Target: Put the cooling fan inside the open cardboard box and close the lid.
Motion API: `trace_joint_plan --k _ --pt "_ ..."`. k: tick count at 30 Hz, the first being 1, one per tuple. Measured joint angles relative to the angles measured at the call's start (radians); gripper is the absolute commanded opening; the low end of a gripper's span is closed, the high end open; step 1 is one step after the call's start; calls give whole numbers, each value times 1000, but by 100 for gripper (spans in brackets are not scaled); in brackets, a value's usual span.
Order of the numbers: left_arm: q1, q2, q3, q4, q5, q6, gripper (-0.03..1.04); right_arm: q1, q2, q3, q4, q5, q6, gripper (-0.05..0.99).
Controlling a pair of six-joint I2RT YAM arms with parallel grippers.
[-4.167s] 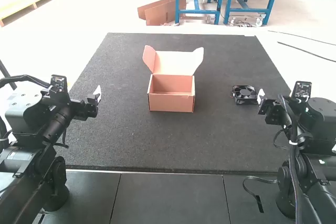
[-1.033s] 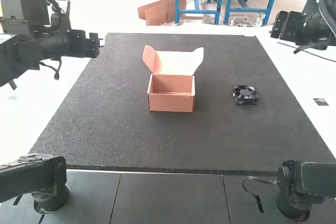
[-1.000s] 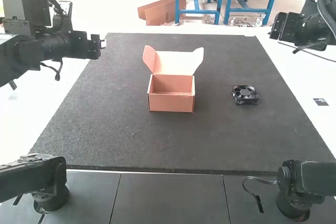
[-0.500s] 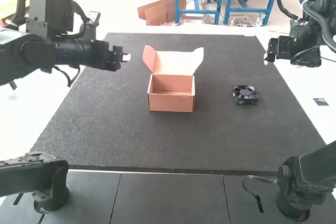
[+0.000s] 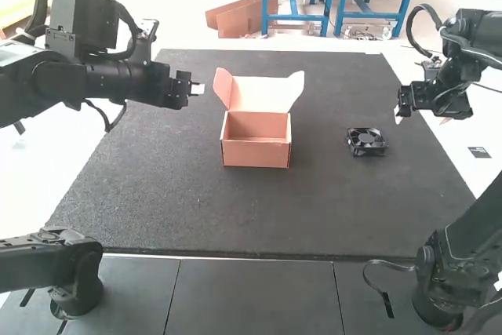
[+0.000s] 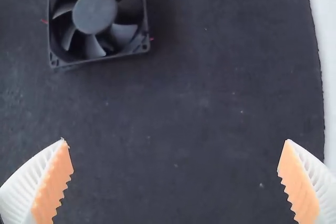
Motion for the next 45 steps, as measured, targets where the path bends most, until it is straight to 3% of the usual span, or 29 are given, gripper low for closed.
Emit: trace_joint_plan --k 6,16,45 --pt "0 0 0 4 0 0 96 0 84 10 51 -39 -13 90" --pt "0 0 0 5 0 0 96 0 230 58 113 -58 0 90" --pt "0 0 0 11 0 0 96 0 546 288 154 -12 32 90"
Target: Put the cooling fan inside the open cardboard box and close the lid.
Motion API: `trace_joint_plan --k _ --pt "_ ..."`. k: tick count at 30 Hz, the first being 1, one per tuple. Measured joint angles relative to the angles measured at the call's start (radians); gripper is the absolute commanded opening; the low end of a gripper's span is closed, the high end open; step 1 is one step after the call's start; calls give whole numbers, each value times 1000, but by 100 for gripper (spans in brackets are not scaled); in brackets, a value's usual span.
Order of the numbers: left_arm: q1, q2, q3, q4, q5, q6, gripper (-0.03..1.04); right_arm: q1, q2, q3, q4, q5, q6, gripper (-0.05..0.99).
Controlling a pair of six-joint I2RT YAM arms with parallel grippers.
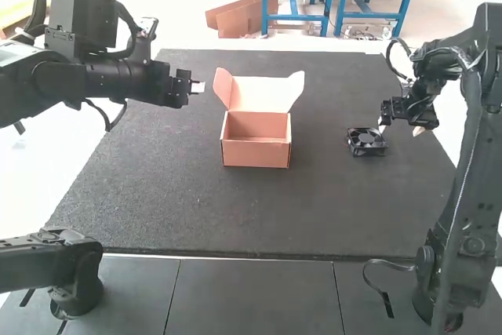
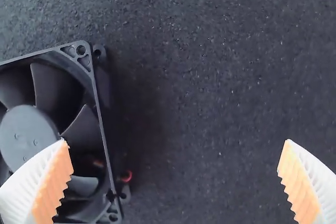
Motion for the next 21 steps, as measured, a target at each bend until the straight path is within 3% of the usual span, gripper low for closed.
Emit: trace_joint_plan --k 21 --pt "0 0 0 5 0 0 96 29 65 32 -41 9 19 90"
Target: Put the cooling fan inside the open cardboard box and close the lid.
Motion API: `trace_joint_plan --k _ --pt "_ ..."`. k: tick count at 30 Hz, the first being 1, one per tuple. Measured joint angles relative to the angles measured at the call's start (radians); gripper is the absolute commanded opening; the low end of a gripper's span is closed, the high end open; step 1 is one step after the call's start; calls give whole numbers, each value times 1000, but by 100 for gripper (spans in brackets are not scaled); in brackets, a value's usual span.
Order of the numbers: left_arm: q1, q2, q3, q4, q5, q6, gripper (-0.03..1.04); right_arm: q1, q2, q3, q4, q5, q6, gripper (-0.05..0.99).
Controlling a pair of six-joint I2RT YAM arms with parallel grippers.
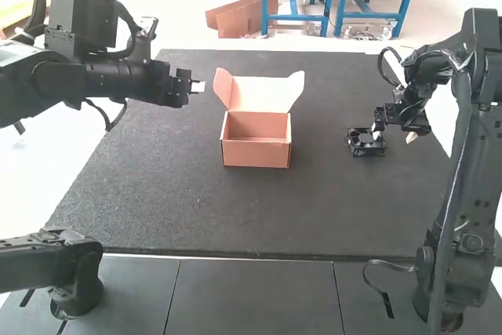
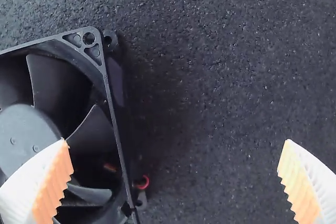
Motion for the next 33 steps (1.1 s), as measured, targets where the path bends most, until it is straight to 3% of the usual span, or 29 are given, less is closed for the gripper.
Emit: trace_joint_plan --k 13,16,25,28,30,33 --pt "0 0 0 -1 0 0 96 0 26 14 -31 33 12 90" --pt "0 0 0 -1 0 0 96 0 26 16 -45 33 13 85" --pt "0 0 0 -5 0 0 96 3 44 21 -82 4 23 42" --pt "0 0 0 -5 0 0 96 9 45 19 -74 -16 24 18" --pt "0 0 0 -5 0 0 96 14 47 17 -64 -34 27 7" --pt "0 0 0 -5 0 0 96 17 48 16 -51 -44 30 -1"
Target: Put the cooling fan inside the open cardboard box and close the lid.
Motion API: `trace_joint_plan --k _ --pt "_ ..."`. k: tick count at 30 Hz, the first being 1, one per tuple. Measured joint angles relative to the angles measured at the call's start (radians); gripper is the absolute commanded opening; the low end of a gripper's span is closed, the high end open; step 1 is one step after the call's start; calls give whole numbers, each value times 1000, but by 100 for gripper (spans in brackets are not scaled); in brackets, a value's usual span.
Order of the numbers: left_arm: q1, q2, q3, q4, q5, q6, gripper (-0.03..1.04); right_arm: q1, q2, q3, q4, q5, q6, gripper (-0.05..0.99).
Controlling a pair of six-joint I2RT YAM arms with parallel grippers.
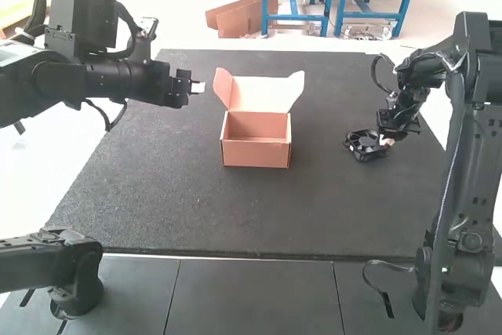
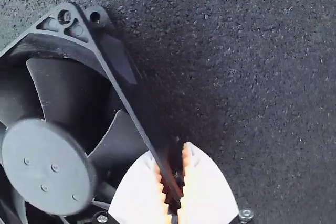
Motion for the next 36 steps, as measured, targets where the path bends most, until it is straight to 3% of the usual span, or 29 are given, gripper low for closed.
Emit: trace_joint_plan --k 14,21,36 --pt "0 0 0 5 0 0 96 -5 -45 -26 3 -42 45 -1" --pt "0 0 -1 12 0 0 96 -3 -271 -43 -90 -69 84 -1" --pt "0 0 -38 43 0 0 96 114 -639 -132 -208 -103 327 -1"
